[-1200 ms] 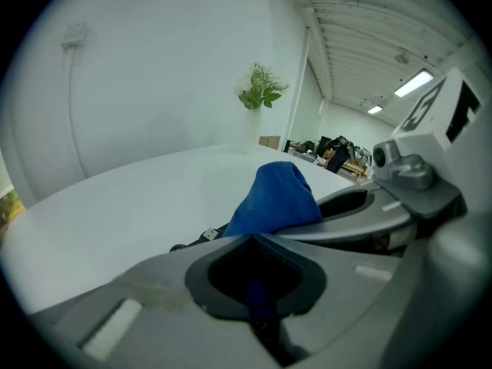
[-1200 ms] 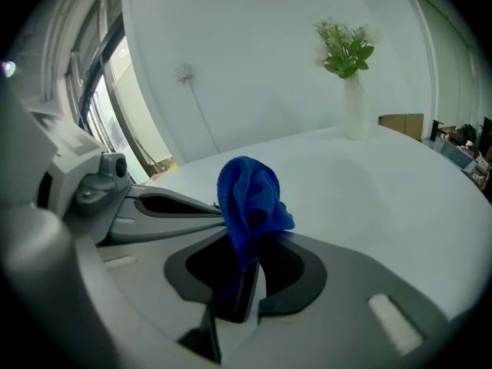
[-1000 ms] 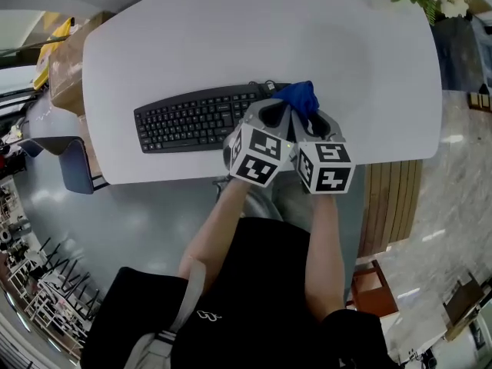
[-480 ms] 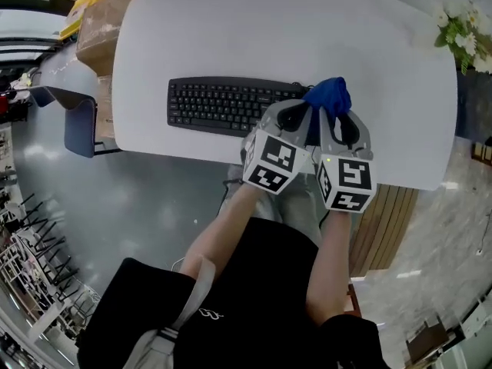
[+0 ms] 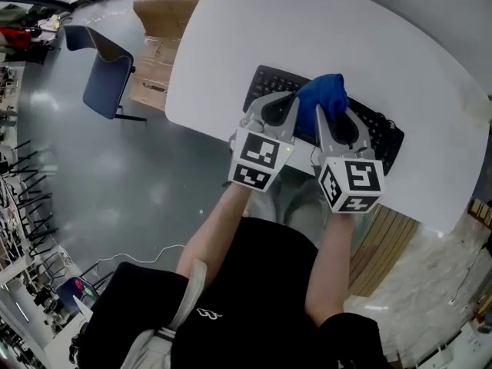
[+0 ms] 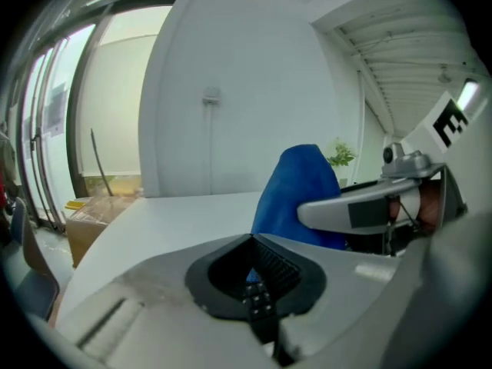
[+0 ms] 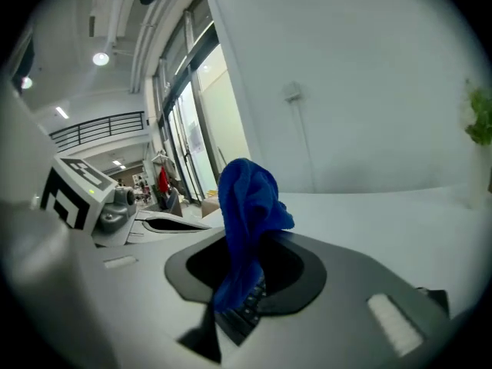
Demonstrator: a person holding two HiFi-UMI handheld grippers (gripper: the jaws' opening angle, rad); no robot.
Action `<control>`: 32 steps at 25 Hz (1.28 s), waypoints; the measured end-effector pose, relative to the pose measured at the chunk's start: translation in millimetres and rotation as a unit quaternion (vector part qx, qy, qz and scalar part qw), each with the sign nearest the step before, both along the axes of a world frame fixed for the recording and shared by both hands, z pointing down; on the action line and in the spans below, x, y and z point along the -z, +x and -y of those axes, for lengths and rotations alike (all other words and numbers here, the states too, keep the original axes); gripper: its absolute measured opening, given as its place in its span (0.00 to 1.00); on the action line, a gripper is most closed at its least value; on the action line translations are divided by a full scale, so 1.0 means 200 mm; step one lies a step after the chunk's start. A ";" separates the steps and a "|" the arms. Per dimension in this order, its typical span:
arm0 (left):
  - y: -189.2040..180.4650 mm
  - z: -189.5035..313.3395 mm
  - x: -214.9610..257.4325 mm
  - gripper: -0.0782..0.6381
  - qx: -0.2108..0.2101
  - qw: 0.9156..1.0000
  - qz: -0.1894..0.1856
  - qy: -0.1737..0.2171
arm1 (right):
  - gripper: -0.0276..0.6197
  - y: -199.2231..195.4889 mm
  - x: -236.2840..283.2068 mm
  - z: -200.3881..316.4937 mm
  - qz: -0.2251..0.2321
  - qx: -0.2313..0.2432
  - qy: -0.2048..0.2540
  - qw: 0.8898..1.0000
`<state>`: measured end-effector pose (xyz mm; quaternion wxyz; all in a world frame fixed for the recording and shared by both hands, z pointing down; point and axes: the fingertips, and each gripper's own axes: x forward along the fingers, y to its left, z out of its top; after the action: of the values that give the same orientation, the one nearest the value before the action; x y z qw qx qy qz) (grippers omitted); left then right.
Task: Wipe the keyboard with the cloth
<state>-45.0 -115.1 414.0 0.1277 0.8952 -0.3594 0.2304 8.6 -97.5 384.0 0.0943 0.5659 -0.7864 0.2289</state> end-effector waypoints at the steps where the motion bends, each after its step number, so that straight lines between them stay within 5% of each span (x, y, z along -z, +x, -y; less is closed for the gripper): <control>1: -0.09 0.02 0.00 0.10 0.008 1.000 0.002 0.000 | 0.18 -0.10 -0.01 0.03 0.004 0.013 -0.003 1.000; 8: -0.62 0.07 -0.07 0.10 0.056 0.998 0.016 -0.016 | 0.19 -0.68 -0.13 0.09 0.010 0.101 -0.047 0.994; 13: -0.79 0.01 -0.28 0.10 0.060 0.996 0.029 -0.062 | 0.19 -0.91 -0.33 0.04 0.020 0.130 -0.102 0.986; 20: -0.75 -0.08 -0.47 0.10 0.043 0.993 0.041 -0.102 | 0.19 -0.89 -0.53 -0.04 0.012 0.112 -0.145 0.983; 32: -0.63 -0.10 -0.58 0.10 0.007 0.991 0.069 -0.114 | 0.19 -0.77 -0.65 -0.06 0.024 0.067 -0.169 0.983</control>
<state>-170.1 -95.0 529.0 0.2056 0.8540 -0.3452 0.3306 -145.1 -85.9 513.8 0.1844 0.4819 -0.7748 0.3652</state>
